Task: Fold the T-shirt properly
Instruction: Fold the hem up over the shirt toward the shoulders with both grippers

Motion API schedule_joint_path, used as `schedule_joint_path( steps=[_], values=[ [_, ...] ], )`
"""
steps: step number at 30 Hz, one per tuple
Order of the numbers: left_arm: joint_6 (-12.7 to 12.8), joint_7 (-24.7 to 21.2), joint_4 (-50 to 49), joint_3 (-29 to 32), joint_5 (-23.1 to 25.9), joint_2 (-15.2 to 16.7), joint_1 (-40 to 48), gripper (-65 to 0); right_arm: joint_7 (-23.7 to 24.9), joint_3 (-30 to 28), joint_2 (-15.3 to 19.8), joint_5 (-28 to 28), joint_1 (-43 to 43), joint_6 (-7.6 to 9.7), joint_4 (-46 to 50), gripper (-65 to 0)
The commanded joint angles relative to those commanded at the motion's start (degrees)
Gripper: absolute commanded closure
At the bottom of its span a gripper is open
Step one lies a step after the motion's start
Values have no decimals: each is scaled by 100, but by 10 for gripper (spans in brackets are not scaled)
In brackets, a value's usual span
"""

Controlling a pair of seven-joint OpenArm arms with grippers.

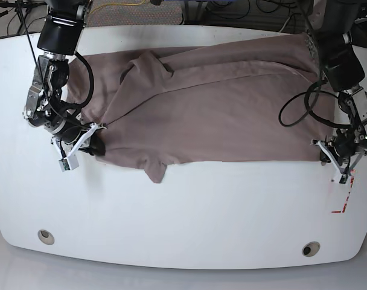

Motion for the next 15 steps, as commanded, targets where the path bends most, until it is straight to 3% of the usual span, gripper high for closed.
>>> schedule_joint_path(
  steps=[15],
  values=[
    [0,1108,1468,-132,9,0,378,0,-88,9,70,35,-598,0,993,0]
  ],
)
